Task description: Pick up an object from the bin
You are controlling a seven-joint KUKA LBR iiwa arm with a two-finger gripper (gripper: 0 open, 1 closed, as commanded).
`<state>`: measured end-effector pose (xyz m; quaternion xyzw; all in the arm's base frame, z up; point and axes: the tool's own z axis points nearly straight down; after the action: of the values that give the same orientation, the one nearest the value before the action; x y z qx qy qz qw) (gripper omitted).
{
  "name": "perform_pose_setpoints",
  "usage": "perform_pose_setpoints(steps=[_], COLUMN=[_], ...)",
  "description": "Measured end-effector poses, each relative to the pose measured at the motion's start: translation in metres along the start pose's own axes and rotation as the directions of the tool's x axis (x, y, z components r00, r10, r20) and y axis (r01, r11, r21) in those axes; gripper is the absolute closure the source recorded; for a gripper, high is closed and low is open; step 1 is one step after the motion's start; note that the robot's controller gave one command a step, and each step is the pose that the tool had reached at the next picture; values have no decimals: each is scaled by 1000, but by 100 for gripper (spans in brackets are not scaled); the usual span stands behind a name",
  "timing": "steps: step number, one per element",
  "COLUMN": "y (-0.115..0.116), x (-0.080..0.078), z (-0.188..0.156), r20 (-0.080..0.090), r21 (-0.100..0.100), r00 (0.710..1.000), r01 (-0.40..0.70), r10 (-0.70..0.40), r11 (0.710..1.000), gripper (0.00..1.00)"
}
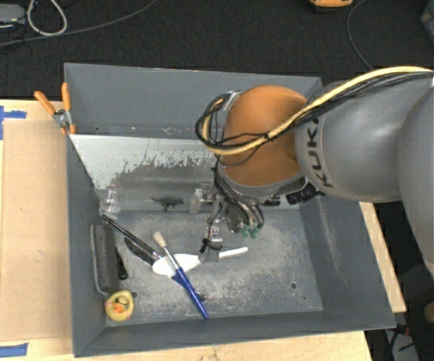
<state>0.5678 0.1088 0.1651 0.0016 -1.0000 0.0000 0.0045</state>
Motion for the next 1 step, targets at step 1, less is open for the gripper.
perform_pose_setpoints(steps=[1], y=[-1], x=[-2], z=[-5], r20=[8], r21=[-1], r00=[1000], r01=[-3], r10=[3], r11=[1000], gripper=[0])
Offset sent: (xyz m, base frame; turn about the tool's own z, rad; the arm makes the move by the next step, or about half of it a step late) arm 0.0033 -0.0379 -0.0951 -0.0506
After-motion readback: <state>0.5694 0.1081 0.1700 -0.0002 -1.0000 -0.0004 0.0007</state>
